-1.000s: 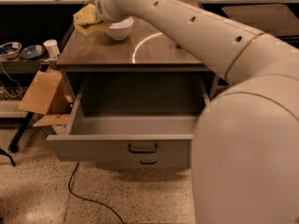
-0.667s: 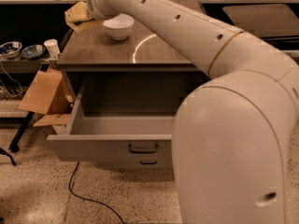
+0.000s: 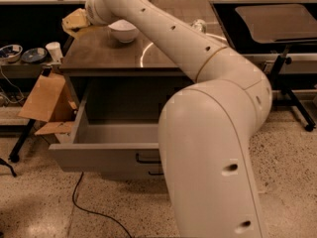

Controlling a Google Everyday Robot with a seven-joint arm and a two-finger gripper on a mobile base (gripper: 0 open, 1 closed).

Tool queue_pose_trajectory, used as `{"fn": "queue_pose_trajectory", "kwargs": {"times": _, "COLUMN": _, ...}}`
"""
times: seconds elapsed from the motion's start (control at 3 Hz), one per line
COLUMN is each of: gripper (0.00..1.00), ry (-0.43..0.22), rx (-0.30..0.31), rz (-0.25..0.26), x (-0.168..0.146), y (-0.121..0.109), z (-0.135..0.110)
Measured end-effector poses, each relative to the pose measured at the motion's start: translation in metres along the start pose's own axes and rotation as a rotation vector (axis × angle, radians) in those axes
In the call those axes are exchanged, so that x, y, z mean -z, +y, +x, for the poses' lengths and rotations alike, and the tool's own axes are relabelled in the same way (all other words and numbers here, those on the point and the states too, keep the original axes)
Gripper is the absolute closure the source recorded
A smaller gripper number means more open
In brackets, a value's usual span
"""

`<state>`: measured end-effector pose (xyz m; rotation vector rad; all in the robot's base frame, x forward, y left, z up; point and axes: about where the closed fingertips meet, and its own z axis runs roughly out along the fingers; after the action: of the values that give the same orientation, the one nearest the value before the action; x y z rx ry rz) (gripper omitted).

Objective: Pick sponge from top drawer and place on counter

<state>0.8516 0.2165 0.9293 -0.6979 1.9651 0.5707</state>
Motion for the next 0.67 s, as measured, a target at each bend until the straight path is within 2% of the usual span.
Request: {"fn": "queue_pose_trajectory", "kwargs": {"times": 0.67, "gripper": 1.00, "ry": -0.001, "rx": 0.158, "rz": -0.109, "x": -0.0107, "y": -0.0063, "z": 0.0049}}
